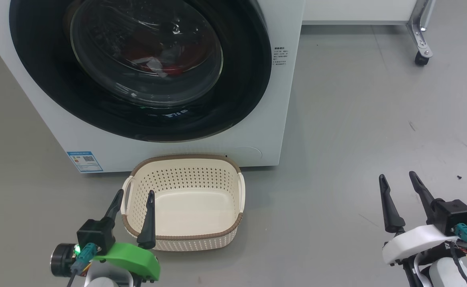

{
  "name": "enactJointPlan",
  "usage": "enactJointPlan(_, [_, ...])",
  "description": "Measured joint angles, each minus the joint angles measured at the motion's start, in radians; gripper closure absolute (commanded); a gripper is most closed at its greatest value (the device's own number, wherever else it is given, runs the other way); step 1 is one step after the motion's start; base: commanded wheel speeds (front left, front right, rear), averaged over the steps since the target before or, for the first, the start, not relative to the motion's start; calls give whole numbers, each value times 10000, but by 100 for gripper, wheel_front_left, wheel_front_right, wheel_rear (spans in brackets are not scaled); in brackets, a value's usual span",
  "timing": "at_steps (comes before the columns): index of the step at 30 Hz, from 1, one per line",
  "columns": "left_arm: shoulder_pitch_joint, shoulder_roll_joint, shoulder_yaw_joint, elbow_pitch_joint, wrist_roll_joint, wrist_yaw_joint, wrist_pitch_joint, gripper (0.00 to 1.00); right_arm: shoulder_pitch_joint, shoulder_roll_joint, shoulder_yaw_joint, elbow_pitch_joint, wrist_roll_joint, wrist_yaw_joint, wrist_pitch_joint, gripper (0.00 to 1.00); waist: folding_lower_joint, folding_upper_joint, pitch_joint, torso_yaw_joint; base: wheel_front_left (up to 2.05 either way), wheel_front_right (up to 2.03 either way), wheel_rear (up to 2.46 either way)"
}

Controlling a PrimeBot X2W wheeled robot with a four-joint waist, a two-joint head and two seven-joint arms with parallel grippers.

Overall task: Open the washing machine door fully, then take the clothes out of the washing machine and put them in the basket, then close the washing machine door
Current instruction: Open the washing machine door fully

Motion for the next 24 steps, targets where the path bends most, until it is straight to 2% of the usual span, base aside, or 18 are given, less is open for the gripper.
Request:
enactJointPlan(9, [0, -54, 54, -2, 31, -2, 0, 0, 0, 211, -71, 0, -6, 98, 0, 0, 0, 0, 30, 33, 0, 0, 0])
enactJointPlan(10, [0, -63, 56, -4, 31, -2, 0, 0, 0, 247, -71, 0, -10, 100, 0, 25, 0, 0, 39, 39, 0, 0, 0])
enactJointPlan(11, [0, -69, 58, -8, 31, -2, 0, 0, 0, 276, -73, 0, -12, 107, 0, 60, 0, 0, 49, 45, 0, 0, 0])
enactJointPlan(12, [0, -75, 61, -12, 31, -2, 0, 0, 0, 297, -75, -2, -12, 111, 0, 100, 0, 0, 60, 52, 0, 0, 0])
enactJointPlan(24, [-59, -213, 67, -144, 150, -10, 0, 0, -29, 345, -270, -96, -31, 322, 0, 100, 0, 0, 408, 194, 0, 0, 0])
